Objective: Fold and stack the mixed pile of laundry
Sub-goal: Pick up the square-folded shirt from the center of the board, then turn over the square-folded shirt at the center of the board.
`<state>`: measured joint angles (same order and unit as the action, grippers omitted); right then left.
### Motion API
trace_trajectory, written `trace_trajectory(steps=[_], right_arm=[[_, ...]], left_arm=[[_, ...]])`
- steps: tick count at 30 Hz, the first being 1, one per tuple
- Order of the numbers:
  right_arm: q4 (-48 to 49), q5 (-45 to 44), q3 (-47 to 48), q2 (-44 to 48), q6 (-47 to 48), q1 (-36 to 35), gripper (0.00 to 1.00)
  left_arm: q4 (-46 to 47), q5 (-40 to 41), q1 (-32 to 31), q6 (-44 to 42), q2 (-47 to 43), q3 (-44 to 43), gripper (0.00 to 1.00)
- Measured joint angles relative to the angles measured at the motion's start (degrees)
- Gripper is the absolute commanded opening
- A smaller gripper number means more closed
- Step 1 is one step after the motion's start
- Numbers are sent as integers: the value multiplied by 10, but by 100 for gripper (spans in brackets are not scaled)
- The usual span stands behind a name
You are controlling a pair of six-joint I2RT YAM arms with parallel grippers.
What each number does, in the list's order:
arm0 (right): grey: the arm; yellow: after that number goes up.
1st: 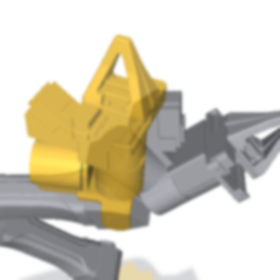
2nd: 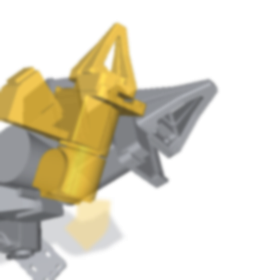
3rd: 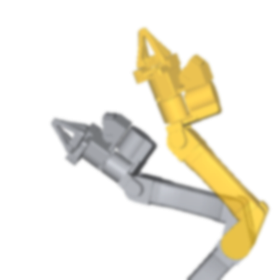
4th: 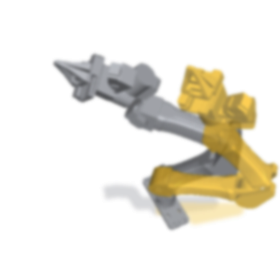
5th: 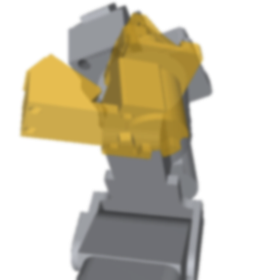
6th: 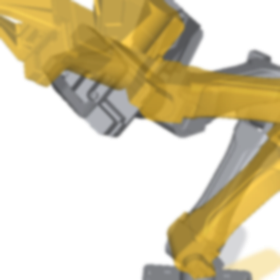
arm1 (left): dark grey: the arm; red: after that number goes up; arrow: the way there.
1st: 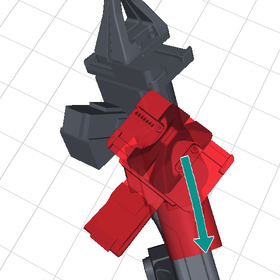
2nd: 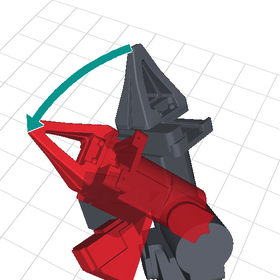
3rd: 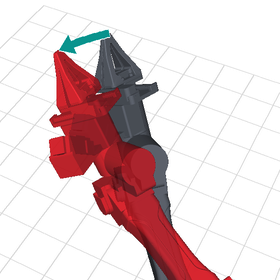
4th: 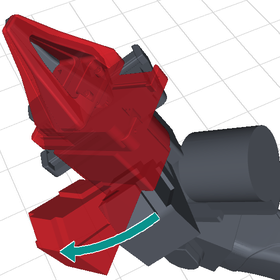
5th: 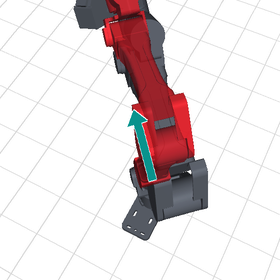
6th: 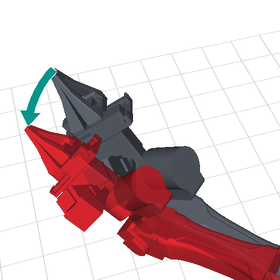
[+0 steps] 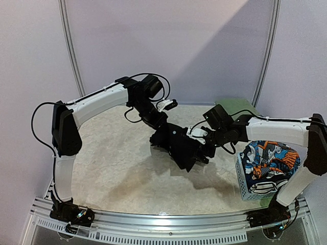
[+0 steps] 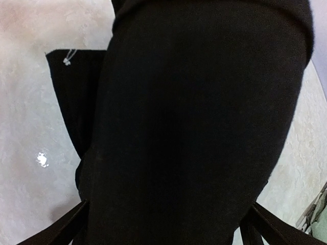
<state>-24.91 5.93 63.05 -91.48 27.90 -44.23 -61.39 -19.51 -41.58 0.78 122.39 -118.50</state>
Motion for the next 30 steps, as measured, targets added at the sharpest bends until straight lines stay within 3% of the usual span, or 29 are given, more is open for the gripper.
trace_trajectory(steps=[3, 6, 9, 12, 14, 17, 23, 28, 30], right_arm=[[19, -13, -14, -10, 4, 0, 93], [33, -22, -22, -14, 14, 0, 70], [39, -23, -19, -14, 17, 0, 40], [34, -18, -6, -17, 21, 0, 21], [24, -7, 9, -19, 25, 4, 15], [-24, 29, 57, -21, 28, 15, 9], [-187, 144, 236, -67, 57, 38, 0], [-322, 274, 381, -143, 67, 44, 0], [-355, 324, 430, -174, 60, 48, 0]], left_arm=[[4, -11, 2, 4, 0, 0, 0], [7, -19, 4, 7, 0, 0, 0], [7, -25, 5, 8, 0, 0, 0], [7, -27, 7, 8, -2, 2, 0], [7, -27, 10, 7, -9, 9, 0], [5, -26, 16, -1, -28, 27, 9], [14, -6, 33, -21, -78, 42, 44], [49, 72, 38, -37, -153, 68, 66], [78, 116, 41, -39, -209, 108, 69]])
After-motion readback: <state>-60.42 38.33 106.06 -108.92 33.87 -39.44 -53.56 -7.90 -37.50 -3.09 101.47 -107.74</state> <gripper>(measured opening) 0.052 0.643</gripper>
